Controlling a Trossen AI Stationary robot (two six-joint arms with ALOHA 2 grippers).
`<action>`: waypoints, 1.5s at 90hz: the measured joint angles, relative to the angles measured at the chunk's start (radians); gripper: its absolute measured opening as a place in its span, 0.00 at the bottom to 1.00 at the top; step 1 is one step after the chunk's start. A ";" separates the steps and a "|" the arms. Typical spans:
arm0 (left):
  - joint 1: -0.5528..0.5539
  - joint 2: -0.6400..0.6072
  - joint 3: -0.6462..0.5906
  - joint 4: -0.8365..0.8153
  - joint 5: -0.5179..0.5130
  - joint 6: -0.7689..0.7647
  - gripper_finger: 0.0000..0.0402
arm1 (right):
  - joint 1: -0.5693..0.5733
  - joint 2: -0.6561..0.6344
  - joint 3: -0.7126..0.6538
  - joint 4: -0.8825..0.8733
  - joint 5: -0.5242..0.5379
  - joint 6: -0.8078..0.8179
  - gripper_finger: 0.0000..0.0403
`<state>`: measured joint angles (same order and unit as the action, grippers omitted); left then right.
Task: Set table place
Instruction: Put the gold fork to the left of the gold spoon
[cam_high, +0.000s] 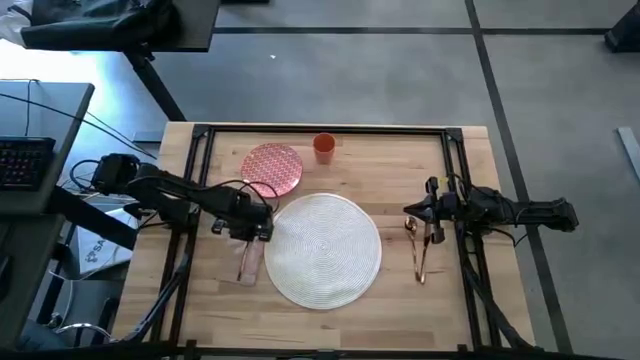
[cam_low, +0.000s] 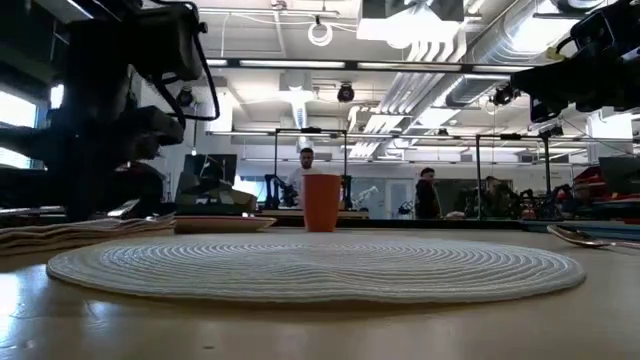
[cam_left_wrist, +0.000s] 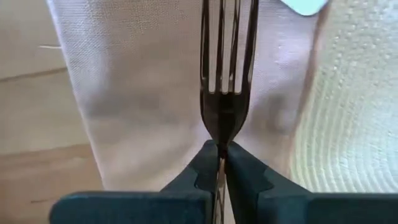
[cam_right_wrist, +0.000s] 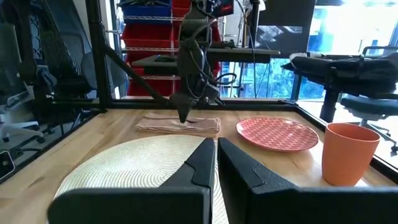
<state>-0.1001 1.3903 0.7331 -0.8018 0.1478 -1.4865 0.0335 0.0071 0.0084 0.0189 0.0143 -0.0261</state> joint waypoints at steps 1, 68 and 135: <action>0.000 0.000 0.005 -0.005 0.000 0.003 0.01 | 0.000 0.000 0.000 0.000 0.000 0.000 0.00; 0.008 -0.034 0.325 0.671 -0.517 0.400 0.01 | -0.001 0.000 0.000 0.006 0.039 -0.061 0.00; 0.068 -0.029 0.384 0.786 -0.625 0.558 0.01 | 0.000 0.620 0.483 0.241 0.176 0.829 0.00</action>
<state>-0.0321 1.3613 1.1168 -0.0160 -0.4769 -0.9284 0.0334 0.6273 0.4913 0.2596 0.1904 0.8025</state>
